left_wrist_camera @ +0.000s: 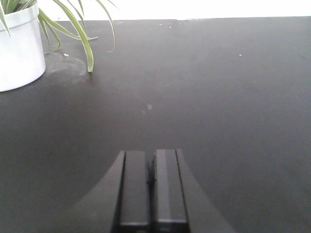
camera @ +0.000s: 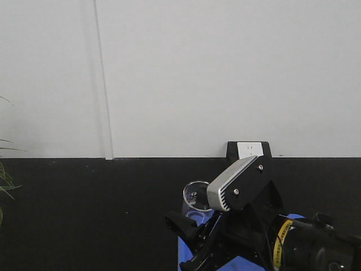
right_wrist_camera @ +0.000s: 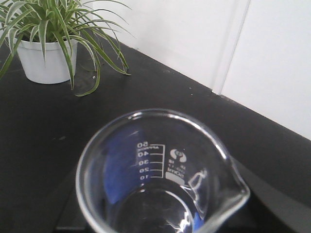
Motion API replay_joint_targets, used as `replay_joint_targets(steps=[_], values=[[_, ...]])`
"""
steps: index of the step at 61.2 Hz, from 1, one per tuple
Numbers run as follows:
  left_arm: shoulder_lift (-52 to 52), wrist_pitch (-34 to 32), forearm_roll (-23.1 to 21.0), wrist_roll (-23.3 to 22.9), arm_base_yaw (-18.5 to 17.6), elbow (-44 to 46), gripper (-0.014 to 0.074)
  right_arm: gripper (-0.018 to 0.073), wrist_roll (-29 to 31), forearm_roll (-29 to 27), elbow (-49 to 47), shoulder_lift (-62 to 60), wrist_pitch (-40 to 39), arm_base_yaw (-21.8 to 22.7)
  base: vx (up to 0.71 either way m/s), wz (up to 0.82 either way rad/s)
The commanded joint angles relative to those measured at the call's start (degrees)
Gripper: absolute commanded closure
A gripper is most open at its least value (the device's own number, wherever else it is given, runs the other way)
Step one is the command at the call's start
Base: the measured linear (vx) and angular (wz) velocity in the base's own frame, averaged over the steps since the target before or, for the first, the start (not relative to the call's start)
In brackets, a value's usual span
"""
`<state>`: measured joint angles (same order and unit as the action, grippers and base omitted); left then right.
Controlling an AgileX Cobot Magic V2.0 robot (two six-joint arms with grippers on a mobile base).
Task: Move beaker to silver tray on left bench
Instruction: 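Drive the base around toward the bench with the silver tray, holding the beaker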
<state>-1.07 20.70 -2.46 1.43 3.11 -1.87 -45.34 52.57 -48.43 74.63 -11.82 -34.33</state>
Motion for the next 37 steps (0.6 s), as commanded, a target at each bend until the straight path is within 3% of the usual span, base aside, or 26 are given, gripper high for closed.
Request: replay_joint_targets(steps=[1,37], values=[[-0.40,-4.52,-0.44,-0.02,0.01,-1.13,0.0595,0.0573,-0.05,-0.72,-2.08,-1.76,-2.69,0.01,-0.10,-0.07],[-0.40,-4.52,-0.44,-0.02,0.01,-1.13,0.0595,0.0573,0.00,-0.72,-2.08,-1.76,-2.69,0.01,-0.21,-0.03]])
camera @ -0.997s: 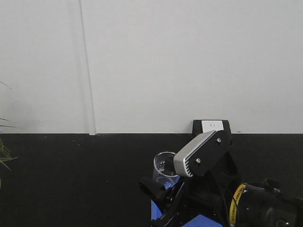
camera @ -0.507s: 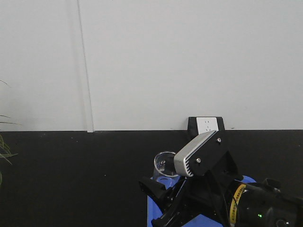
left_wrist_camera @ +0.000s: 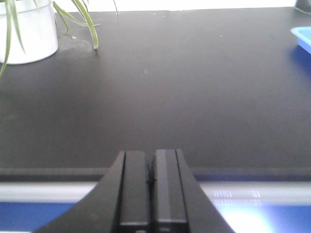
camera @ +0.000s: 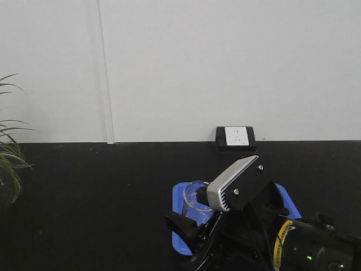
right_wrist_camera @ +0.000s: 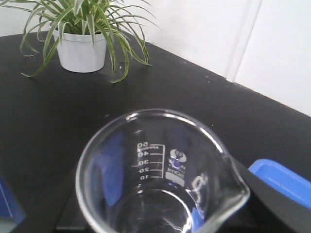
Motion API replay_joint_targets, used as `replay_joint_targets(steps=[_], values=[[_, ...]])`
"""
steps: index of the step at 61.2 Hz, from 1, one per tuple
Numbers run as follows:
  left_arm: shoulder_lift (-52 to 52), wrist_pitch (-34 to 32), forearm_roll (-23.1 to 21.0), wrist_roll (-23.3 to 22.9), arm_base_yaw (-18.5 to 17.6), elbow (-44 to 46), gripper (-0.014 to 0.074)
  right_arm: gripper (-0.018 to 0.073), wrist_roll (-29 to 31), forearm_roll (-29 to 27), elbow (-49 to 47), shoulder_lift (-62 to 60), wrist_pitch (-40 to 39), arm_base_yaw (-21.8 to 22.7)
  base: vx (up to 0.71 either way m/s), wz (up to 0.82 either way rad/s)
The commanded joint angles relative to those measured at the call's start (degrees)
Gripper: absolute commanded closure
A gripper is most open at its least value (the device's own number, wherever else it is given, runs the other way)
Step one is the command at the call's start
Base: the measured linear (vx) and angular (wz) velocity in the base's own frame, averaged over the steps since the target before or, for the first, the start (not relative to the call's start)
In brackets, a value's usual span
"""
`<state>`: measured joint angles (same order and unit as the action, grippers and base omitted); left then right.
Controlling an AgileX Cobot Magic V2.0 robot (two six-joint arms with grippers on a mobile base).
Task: Move beaker to silver tray on left bench
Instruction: 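Drive the base around toward the bench with the silver tray, holding the beaker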
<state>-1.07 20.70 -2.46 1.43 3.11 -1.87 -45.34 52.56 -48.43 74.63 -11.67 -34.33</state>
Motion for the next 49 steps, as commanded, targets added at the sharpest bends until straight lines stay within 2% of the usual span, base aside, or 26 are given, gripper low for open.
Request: replay_joint_targets(steps=[1,49], values=[[-0.40,-4.52,-0.44,-0.02,0.01,-1.13,0.0595,0.0573,0.00,-0.71,-2.08,-1.76,-2.85,0.01,-0.28,-0.06],[-0.40,-4.52,-0.44,-0.02,0.01,-1.13,0.0595,0.0573,0.00,-0.71,-2.08,-1.76,-2.85,0.01,-0.32,-0.05]])
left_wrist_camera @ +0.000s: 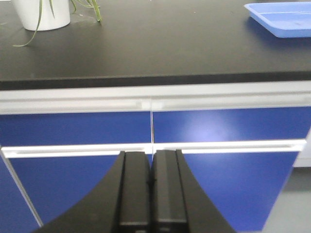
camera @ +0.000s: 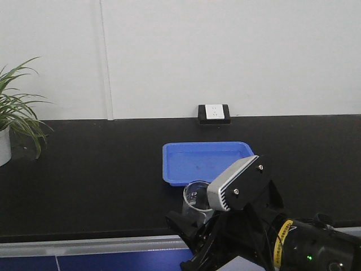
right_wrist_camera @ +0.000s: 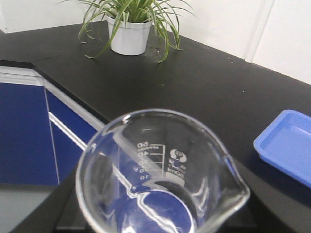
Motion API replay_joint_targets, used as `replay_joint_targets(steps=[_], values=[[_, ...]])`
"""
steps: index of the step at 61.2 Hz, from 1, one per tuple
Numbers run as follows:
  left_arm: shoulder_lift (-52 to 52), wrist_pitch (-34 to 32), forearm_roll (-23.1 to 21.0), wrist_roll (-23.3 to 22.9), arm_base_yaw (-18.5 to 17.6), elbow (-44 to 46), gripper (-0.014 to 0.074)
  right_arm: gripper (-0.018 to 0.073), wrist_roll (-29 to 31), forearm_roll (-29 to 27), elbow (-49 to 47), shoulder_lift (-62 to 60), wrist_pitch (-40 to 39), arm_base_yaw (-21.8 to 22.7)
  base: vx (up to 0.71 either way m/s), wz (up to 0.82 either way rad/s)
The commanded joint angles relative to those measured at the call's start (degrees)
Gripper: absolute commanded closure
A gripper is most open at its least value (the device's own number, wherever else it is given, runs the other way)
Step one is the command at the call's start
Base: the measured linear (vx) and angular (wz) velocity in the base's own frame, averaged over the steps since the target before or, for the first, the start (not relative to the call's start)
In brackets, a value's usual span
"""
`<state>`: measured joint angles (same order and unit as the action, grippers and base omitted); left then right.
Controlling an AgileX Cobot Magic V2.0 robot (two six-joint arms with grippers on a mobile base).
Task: Move beaker to silver tray on left bench
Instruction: 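Drive the base around toward the bench with the silver tray, holding the beaker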
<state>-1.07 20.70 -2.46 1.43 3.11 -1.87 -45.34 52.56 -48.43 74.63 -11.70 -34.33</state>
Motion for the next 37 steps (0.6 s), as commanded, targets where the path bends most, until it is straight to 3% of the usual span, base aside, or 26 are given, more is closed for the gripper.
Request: replay_joint_targets(steps=[1,37], values=[[-0.40,-4.52,-0.44,-0.02,0.01,-1.13,0.0595,0.0573,0.00,-0.71,-2.08,-1.76,-2.81,0.01,-0.34,-0.03],[-0.40,-4.52,-0.44,-0.02,0.01,-1.13,0.0595,0.0573,0.00,-0.71,-2.08,-1.76,-2.87,0.01,-0.34,0.01]])
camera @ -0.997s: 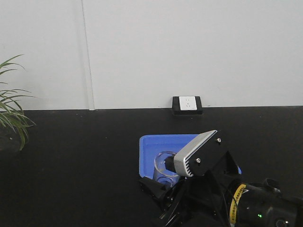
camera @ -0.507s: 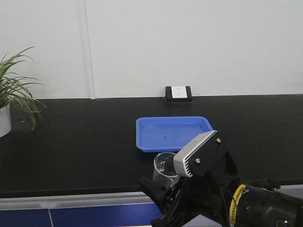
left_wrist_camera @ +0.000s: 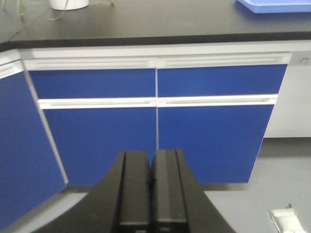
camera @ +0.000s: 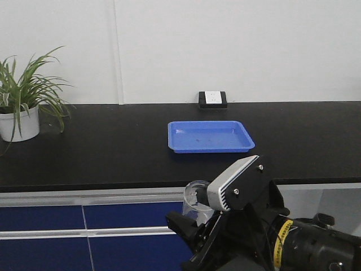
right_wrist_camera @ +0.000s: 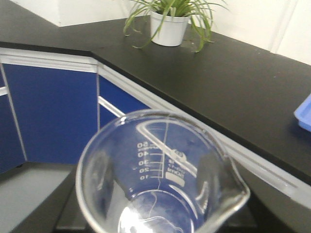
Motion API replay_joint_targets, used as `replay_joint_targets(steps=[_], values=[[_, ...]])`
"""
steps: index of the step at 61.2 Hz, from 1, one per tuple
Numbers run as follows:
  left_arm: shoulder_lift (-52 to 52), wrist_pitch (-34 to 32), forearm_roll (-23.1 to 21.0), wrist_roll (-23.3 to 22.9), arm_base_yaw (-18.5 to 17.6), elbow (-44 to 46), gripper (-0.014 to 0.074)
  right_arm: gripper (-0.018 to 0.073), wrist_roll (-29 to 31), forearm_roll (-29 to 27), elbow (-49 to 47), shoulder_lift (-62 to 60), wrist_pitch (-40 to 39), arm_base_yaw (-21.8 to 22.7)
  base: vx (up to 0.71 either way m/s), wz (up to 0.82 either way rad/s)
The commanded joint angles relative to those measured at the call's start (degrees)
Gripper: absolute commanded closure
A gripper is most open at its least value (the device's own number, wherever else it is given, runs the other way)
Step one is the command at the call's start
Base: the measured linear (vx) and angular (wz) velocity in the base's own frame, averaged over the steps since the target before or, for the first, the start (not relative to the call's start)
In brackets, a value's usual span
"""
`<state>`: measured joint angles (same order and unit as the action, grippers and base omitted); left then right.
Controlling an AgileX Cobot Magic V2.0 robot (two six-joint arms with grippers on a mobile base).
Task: Move beaker to silver tray on left bench
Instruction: 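Drive the base around toward the bench with the silver tray, holding the beaker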
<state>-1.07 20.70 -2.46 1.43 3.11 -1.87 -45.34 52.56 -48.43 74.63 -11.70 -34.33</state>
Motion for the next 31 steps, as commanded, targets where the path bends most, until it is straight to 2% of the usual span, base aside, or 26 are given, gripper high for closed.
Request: replay_joint_targets(steps=[1,16,31], values=[[-0.40,-4.52,-0.44,-0.02,0.01,-1.13,0.0595,0.0573,0.00,-0.71,-2.08,-1.76,-2.87,0.01,-0.29,0.13],[-0.40,-4.52,-0.44,-0.02,0.01,-1.13,0.0595,0.0572,0.00,-0.71,-2.08,-1.76,-2.87,0.01,-0.24,0.28],[-0.40,-4.52,-0.44,-0.02,0.01,-1.13,0.0595,0.0571,0.00,-0.71,-2.08,-1.76,-2.89,0.01,-0.13,0.54]])
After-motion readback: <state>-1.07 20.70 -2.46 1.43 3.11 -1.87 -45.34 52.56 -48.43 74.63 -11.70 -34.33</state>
